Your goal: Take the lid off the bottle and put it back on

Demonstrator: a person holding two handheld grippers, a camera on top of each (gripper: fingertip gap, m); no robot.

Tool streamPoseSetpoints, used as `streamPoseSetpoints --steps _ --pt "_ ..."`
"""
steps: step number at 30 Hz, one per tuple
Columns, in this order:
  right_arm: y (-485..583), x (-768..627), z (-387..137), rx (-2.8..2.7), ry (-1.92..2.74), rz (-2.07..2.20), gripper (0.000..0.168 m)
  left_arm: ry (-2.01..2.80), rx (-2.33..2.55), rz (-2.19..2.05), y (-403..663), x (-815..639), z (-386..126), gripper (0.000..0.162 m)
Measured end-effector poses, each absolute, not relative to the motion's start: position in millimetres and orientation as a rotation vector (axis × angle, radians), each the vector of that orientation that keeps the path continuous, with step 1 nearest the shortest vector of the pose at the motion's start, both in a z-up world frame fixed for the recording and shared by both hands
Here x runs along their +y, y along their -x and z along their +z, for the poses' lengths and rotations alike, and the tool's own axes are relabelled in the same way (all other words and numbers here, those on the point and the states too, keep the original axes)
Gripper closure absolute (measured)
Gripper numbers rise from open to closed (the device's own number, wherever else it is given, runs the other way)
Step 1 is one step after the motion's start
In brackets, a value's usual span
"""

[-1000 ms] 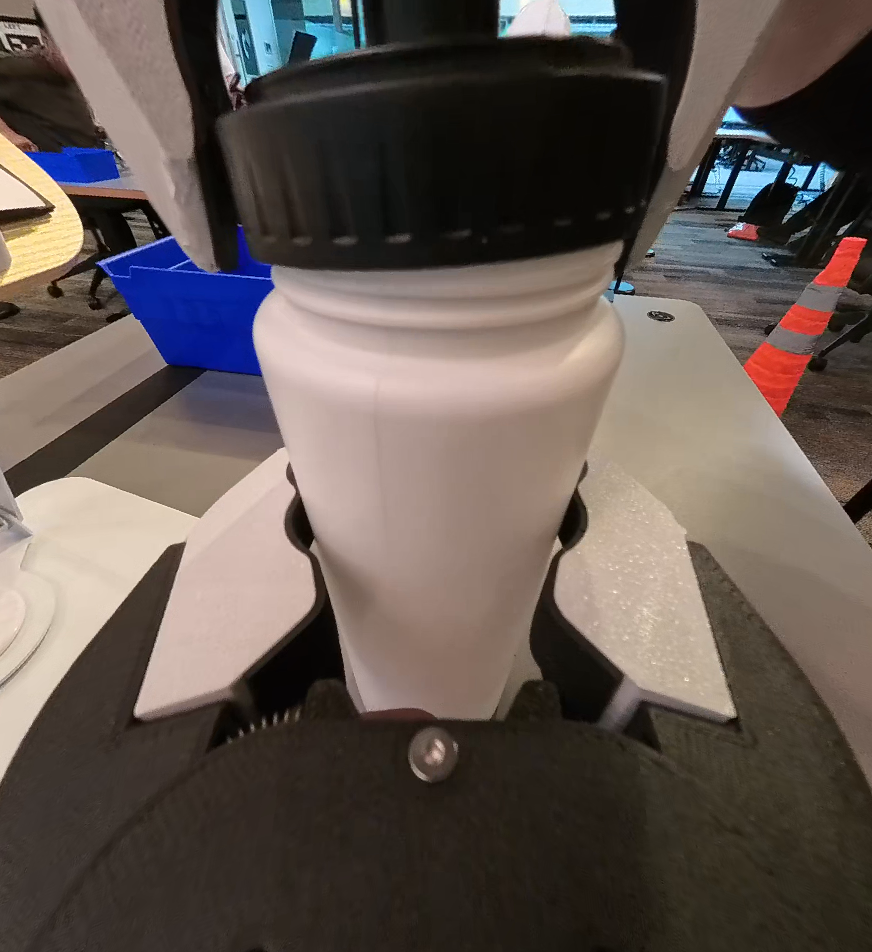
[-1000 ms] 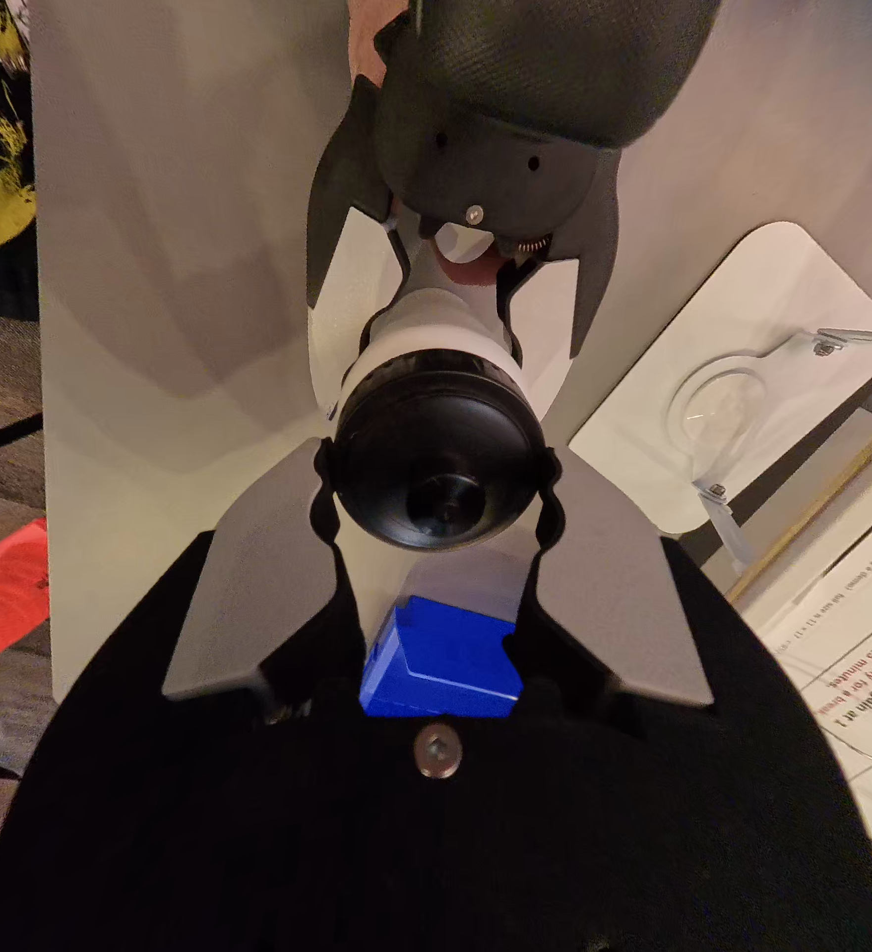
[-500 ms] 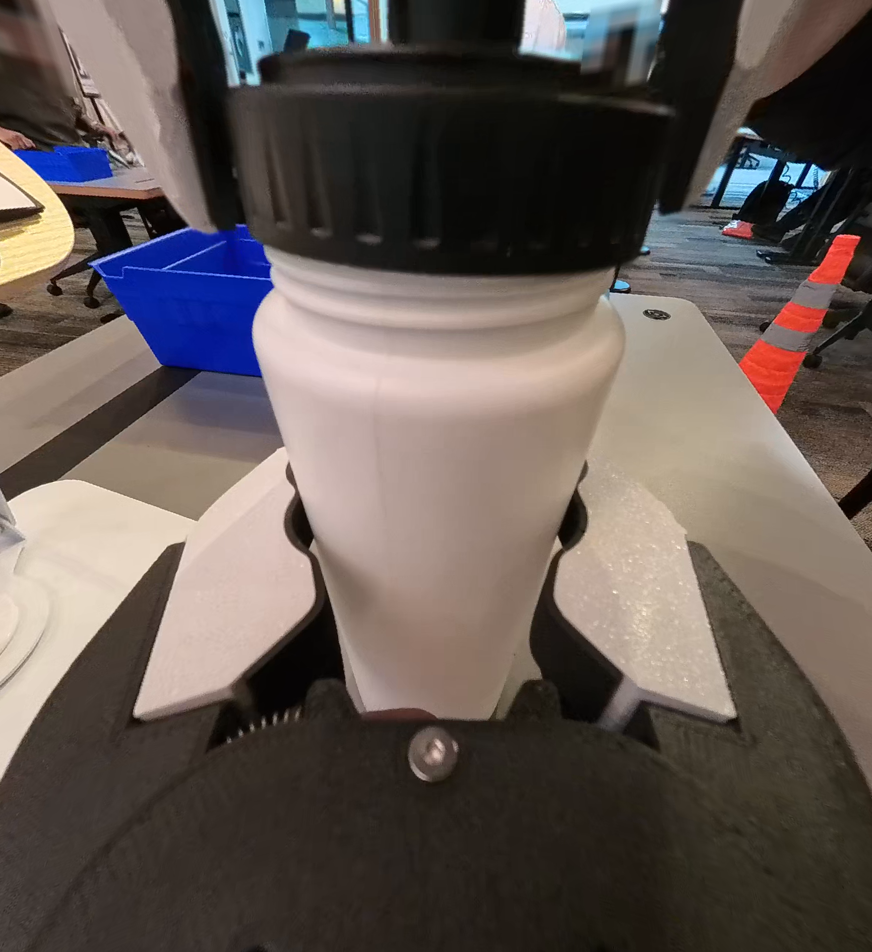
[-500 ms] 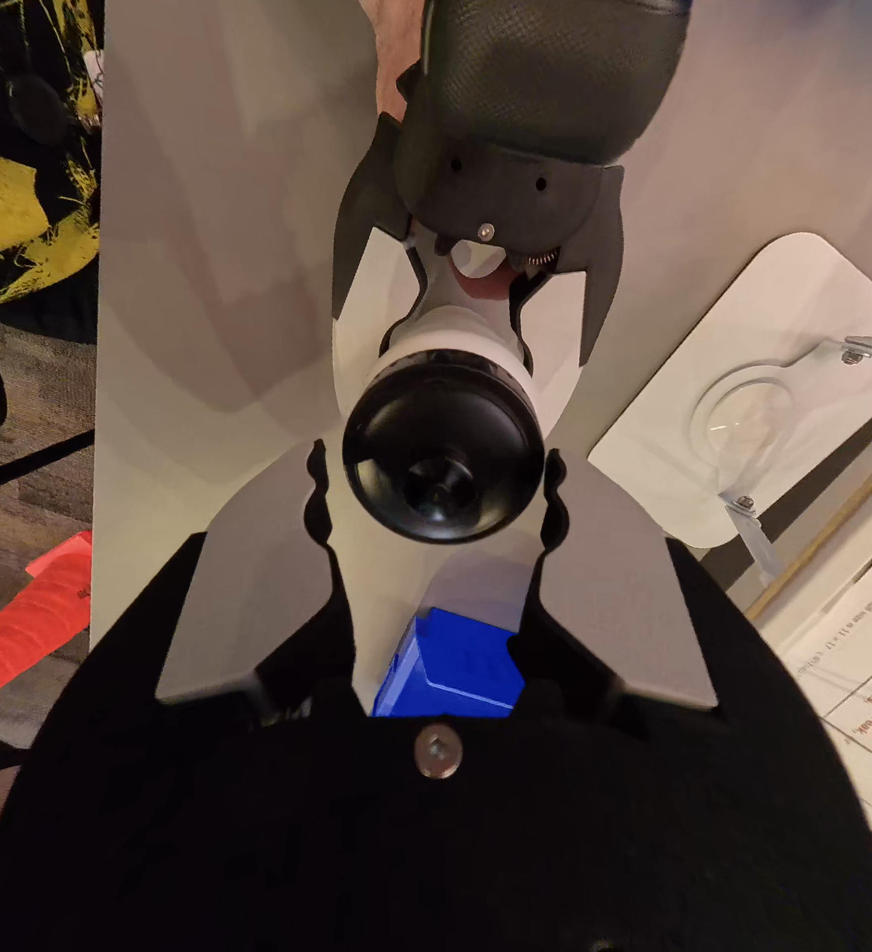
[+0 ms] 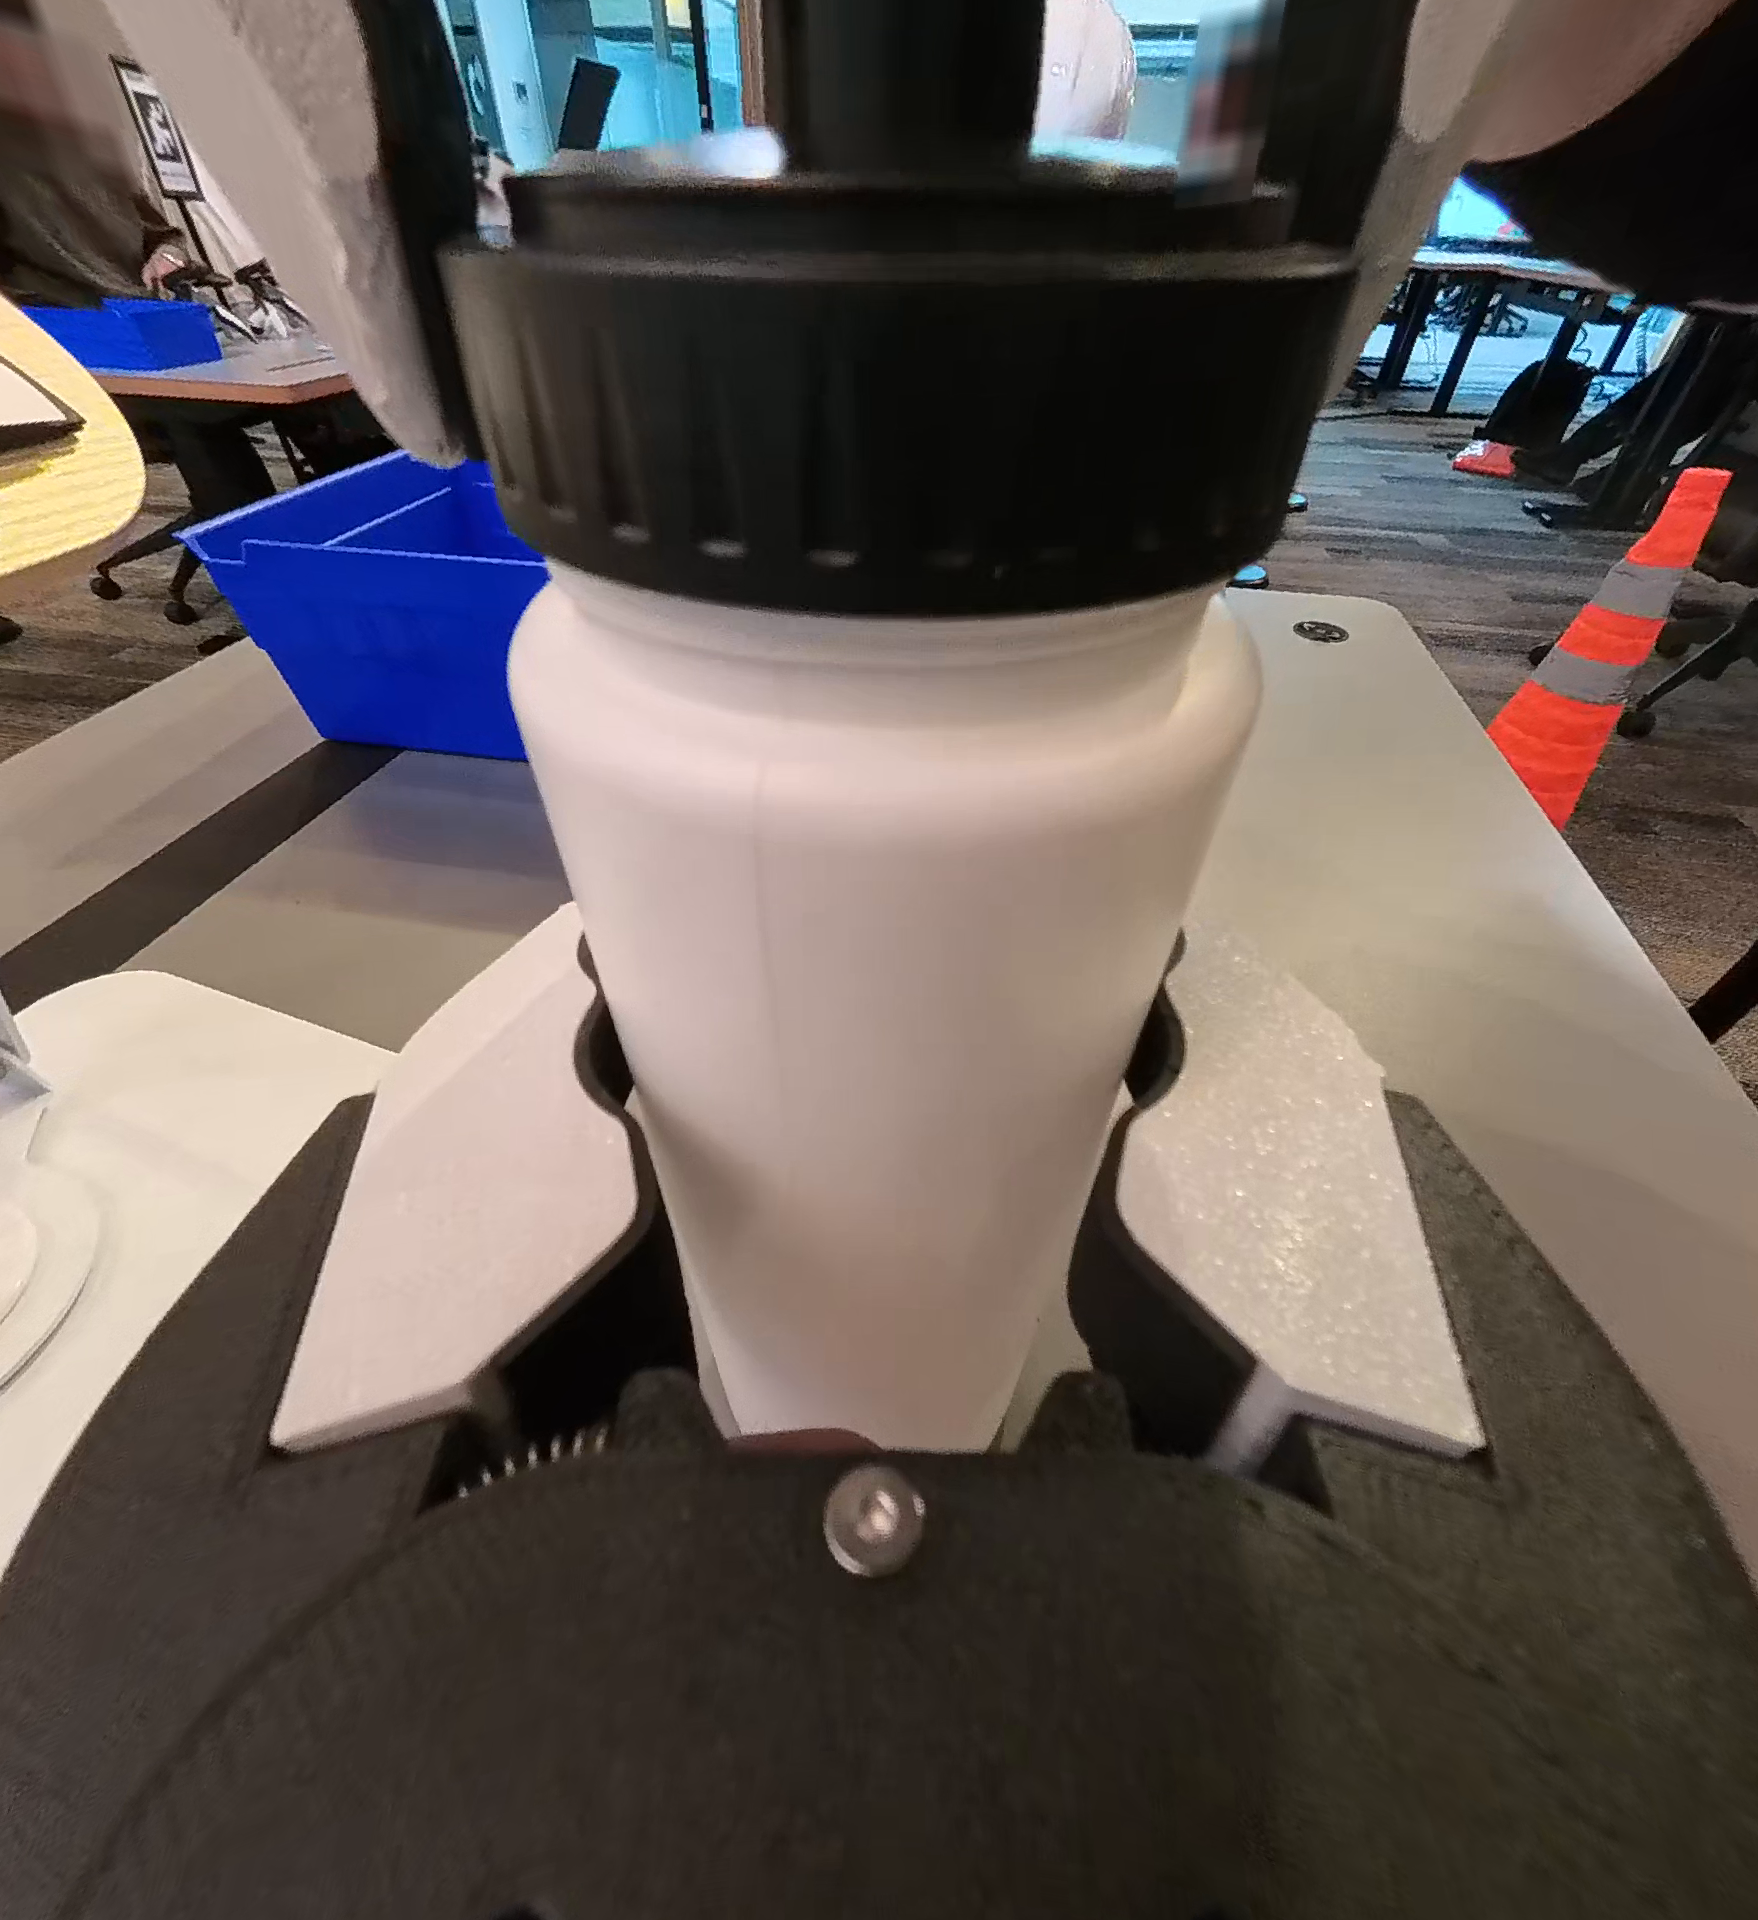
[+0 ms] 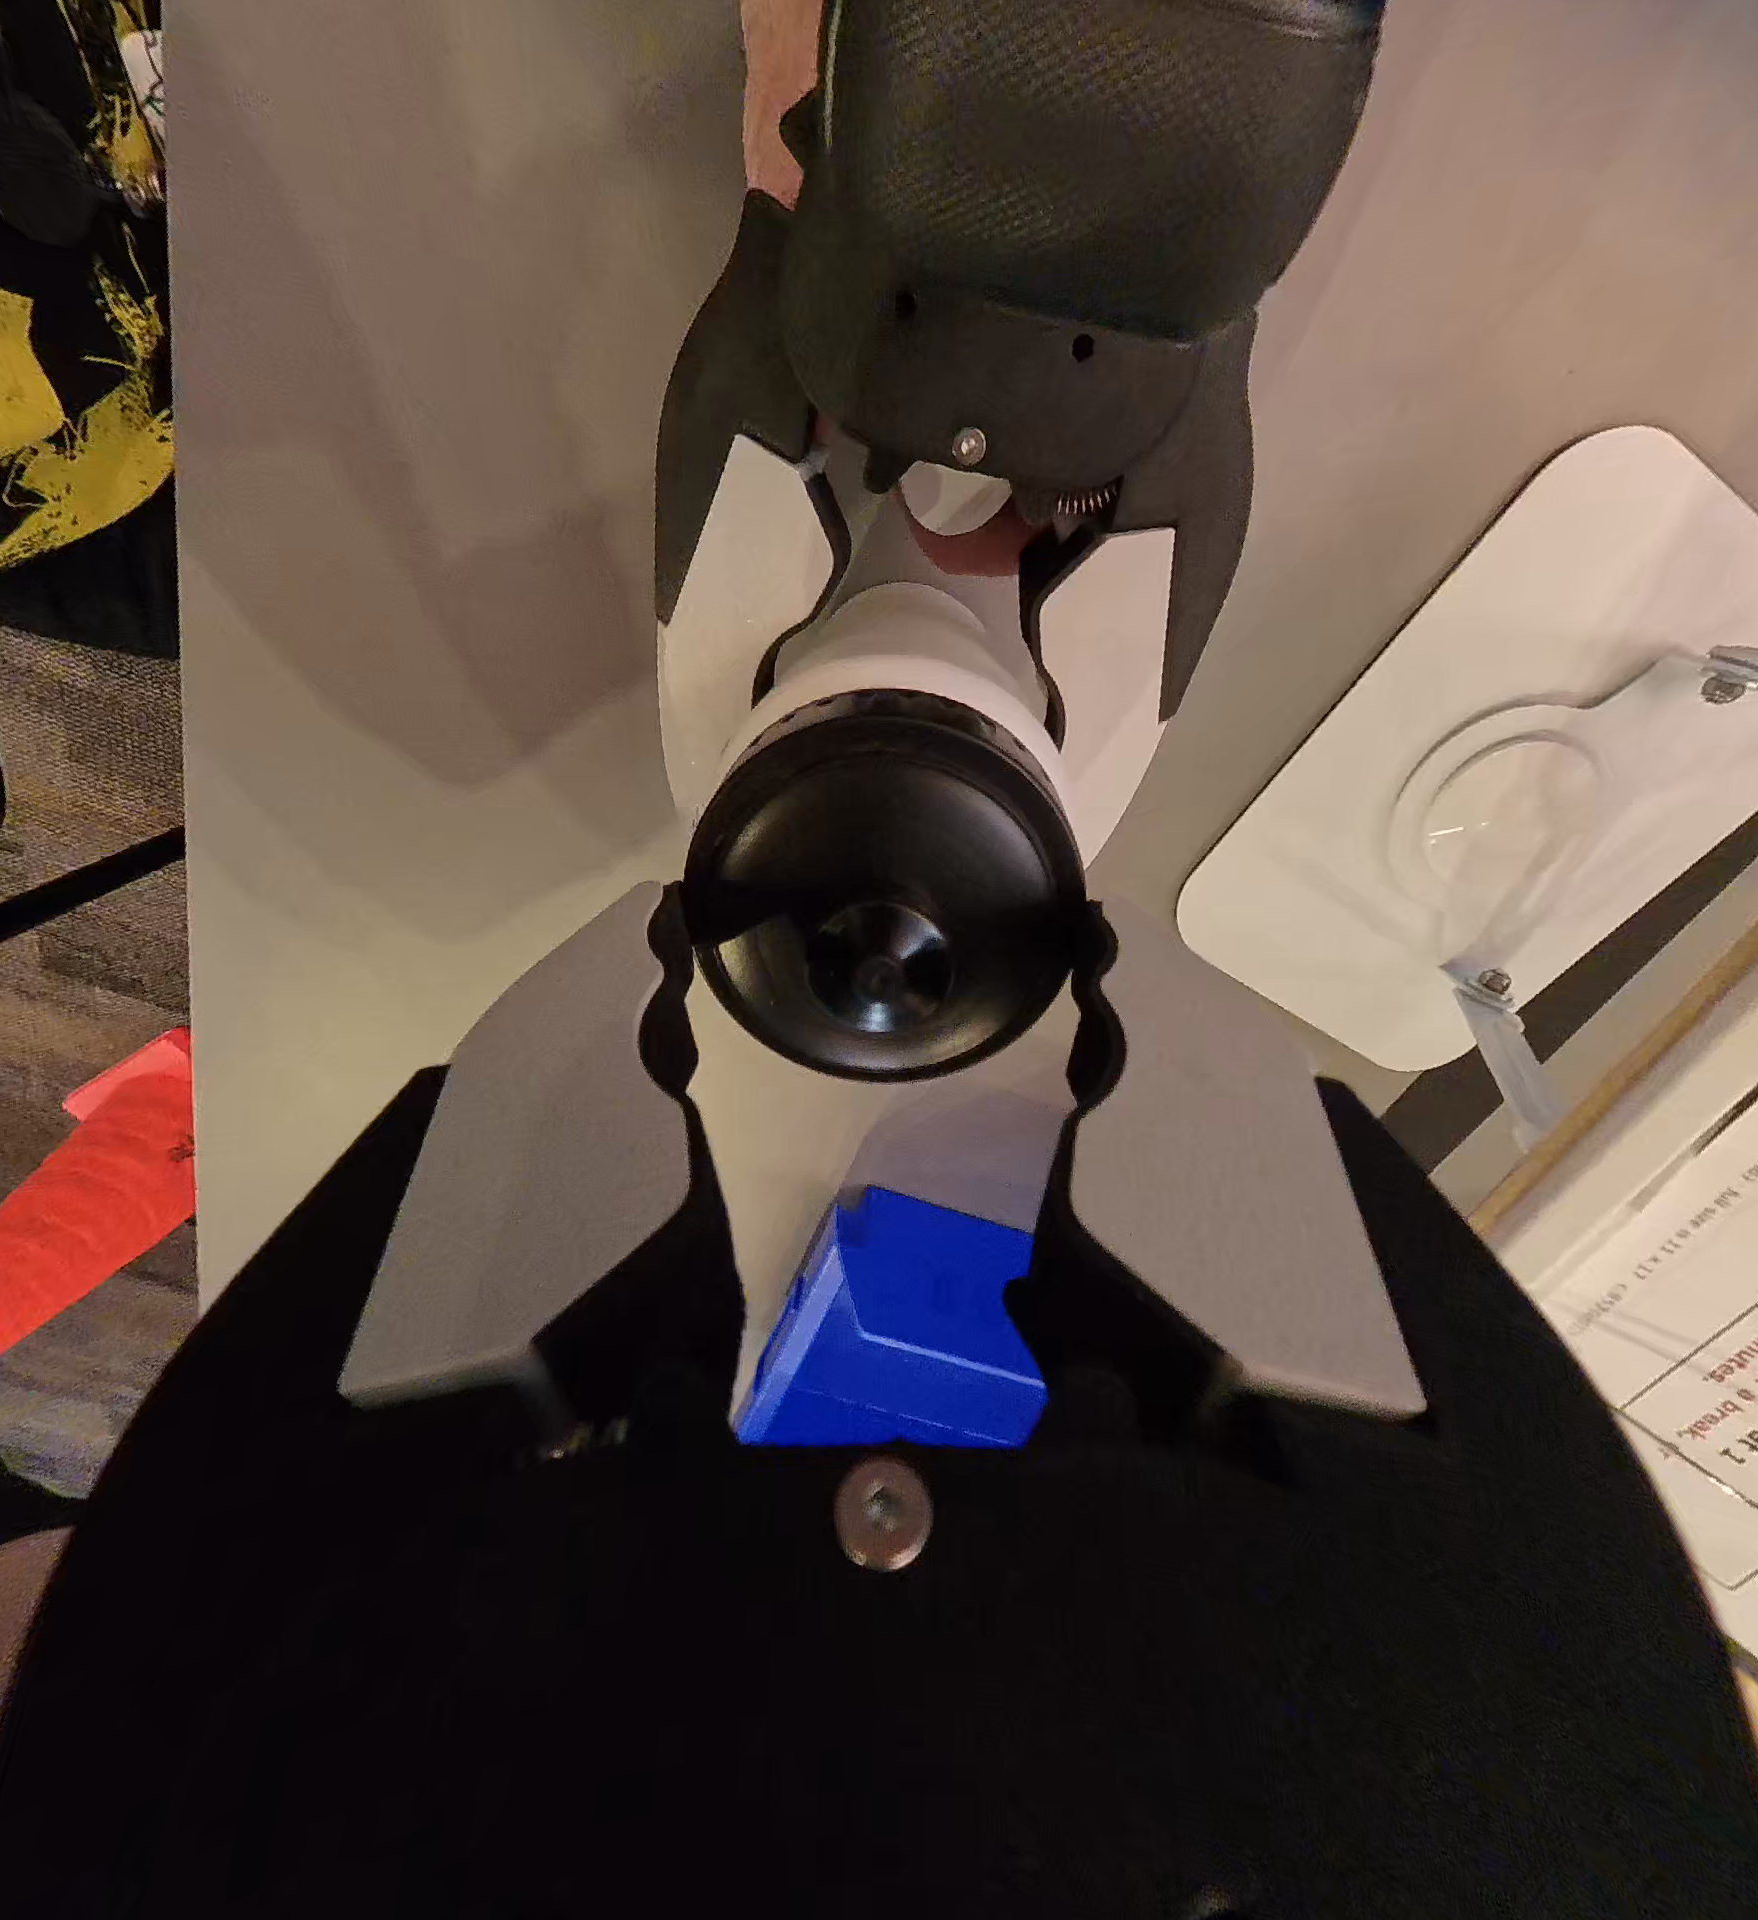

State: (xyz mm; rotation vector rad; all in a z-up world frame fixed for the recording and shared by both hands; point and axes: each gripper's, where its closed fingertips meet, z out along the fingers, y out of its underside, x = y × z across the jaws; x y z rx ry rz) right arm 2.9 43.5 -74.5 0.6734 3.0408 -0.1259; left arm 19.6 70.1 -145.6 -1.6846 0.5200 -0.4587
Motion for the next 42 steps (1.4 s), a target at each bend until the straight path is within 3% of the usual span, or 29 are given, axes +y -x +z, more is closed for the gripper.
streamPoseSetpoints --steps 1,12,15,18,23,27,37,41,42 --pt "-3 44 -75 3.032 -0.706 -0.126 0.097 1.686 0.517 -0.457 -19 70 -146 0.067" --pt "-4 42 -75 2.854 -1.325 -0.201 0.097 1.690 0.513 -0.448 -19 71 -146 0.067" --pt "-6 48 -76 2.908 -1.215 -0.139 0.073 1.689 0.511 -0.451 -19 71 -146 0.067" --pt "3 44 -67 3.053 -0.961 -0.170 0.077 1.689 0.512 -0.453 -19 71 -146 0.067" --pt "1 42 -65 3.082 -0.633 -0.107 0.097 1.688 0.516 -0.455 -20 71 -146 0.067" --pt "-2 42 -75 3.044 -0.584 -0.088 0.097 1.687 0.518 -0.454 -20 71 -146 0.067" --pt "-2 42 -75 2.752 -1.471 -0.222 0.097 1.687 0.511 -0.455 -20 72 -146 0.067" --pt "-5 42 -75 2.831 -1.369 -0.177 0.096 1.687 0.518 -0.450 -22 71 -146 0.067" --pt "-4 43 -74 2.882 -1.292 -0.179 0.088 1.688 0.518 -0.449 -21 71 -146 0.067"
